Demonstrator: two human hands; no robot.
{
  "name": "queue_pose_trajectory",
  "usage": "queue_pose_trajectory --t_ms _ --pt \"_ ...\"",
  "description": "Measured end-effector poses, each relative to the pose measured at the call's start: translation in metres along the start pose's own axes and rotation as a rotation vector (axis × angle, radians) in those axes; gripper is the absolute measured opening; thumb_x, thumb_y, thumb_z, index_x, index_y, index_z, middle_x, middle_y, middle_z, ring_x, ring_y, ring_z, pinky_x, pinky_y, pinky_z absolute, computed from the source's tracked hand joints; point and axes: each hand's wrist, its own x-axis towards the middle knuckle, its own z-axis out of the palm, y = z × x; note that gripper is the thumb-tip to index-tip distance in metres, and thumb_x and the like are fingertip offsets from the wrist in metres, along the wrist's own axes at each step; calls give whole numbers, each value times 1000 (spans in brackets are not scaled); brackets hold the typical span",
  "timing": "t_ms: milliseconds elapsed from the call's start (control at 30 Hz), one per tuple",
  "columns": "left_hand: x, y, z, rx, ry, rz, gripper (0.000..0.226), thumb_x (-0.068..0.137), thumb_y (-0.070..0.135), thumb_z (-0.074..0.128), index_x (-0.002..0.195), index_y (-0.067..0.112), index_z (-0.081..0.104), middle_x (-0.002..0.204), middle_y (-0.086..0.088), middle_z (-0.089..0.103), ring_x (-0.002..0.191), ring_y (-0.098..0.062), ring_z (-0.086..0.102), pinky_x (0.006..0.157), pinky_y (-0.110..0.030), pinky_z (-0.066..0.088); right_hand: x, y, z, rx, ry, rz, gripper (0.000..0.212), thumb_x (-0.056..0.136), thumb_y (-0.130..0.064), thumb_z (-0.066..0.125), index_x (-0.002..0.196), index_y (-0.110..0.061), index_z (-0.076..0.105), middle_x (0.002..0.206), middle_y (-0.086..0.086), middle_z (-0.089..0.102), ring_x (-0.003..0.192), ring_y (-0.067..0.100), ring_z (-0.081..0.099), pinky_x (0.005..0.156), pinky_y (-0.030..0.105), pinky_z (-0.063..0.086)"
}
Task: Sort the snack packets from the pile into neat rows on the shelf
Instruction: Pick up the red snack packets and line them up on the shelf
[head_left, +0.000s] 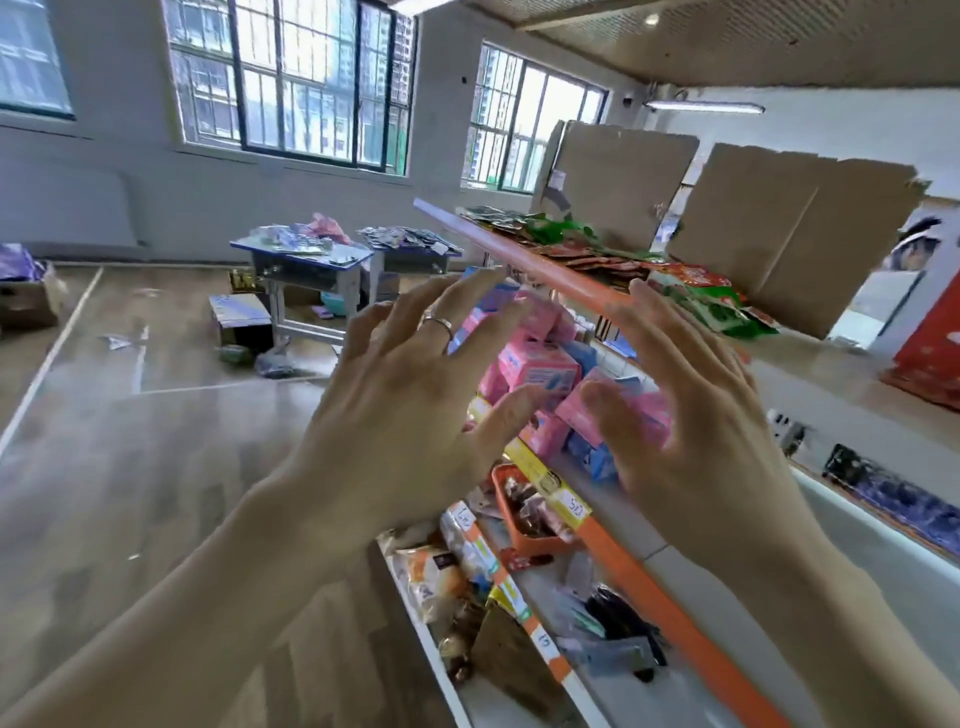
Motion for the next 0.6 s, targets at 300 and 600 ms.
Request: queue_pose_trajectory --t_ms 300,600 --pt "32 -71 32 156 -13 -40 64 93 63 30 148 30 39 158 6 30 144 -22 30 111 -49 31 67 8 84 121 8 -34 59 92 -50 42 147 -28 41 159 -8 29 146 15 25 118 48 23" --pt "145 -125 116 165 -31 55 64 94 63 28 148 30 37 159 6 29 143 -23 29 109 -48 29 159 73 147 86 40 18 60 93 -50 44 149 -27 39 160 -5 27 147 15 21 119 37 16"
